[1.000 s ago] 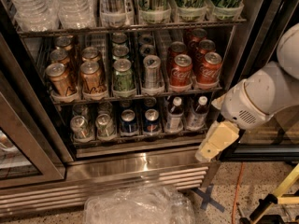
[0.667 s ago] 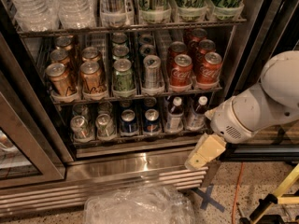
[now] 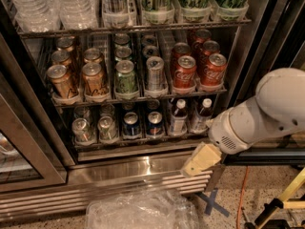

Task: Pick pepsi can from bottom shelf of fridge

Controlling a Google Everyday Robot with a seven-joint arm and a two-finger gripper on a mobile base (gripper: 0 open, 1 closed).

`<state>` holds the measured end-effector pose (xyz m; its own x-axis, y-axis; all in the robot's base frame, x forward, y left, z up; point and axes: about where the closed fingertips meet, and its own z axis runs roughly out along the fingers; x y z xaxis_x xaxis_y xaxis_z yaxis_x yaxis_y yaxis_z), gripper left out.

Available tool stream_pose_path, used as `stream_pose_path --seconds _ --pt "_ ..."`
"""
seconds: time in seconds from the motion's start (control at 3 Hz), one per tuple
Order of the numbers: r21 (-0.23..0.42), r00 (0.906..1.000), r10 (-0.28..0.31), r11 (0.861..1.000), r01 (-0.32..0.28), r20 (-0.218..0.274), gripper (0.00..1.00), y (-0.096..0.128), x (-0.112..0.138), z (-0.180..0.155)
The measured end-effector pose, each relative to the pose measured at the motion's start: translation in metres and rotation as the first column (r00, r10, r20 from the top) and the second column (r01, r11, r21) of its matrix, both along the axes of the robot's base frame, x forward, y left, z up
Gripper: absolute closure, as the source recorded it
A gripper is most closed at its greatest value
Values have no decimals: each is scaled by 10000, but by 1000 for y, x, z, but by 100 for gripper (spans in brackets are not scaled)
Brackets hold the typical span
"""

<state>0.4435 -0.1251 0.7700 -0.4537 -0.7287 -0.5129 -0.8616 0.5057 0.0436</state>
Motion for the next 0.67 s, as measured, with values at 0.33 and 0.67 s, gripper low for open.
stream_pose_path --seconds 0.33,0.67 --pt "573 9927 -1138 9916 1160 -405 0 22 0 -47" --pt "976 9826 -1810 9780 1842 -409 0 47 1 -78"
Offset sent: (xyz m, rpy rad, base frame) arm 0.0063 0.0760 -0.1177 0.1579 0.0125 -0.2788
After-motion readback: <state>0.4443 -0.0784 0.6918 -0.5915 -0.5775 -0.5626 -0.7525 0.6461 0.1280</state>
